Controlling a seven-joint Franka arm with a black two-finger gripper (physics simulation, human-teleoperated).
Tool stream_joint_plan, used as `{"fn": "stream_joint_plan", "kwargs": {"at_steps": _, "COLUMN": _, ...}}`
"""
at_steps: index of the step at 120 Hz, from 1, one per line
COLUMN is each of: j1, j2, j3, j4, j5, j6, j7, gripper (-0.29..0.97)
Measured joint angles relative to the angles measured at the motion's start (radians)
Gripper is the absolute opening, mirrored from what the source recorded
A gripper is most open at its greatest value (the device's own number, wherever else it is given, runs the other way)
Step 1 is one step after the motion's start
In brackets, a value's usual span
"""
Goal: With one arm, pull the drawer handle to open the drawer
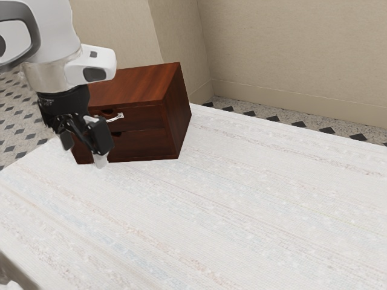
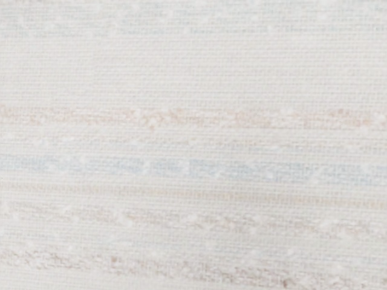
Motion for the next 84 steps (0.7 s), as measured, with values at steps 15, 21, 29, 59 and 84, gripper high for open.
{"fn": "stream_joint_plan", "kwargs": {"at_steps": 15, "j1": 0.006, "j2": -0.015, "j3": -0.003, "j4": -0.012, "j5": 0.011, "j6": 0.067, "j7": -0.028, "gripper": 0.68}}
{"fn": "stream_joint_plan", "kwargs": {"at_steps": 21, "j1": 0.006, "j2": -0.025, "j3": -0.006, "j4": -0.024, "j5": -0.015, "j6": 0.063, "j7": -0.036, "gripper": 0.68}}
{"fn": "stream_joint_plan", "kwargs": {"at_steps": 29, "j1": 0.007, "j2": -0.035, "j3": -0.007, "j4": -0.037, "j5": -0.022, "j6": 0.070, "j7": -0.007, "gripper": 0.68}}
{"fn": "stream_joint_plan", "kwargs": {"at_steps": 59, "j1": 0.072, "j2": -0.055, "j3": 0.021, "j4": -0.078, "j5": -0.001, "j6": 0.175, "j7": 0.378, "gripper": 0.68}}
{"fn": "stream_joint_plan", "kwargs": {"at_steps": 84, "j1": 0.066, "j2": -0.170, "j3": 0.071, "j4": -0.338, "j5": 0.015, "j6": 0.370, "j7": 0.627, "gripper": 0.68}}
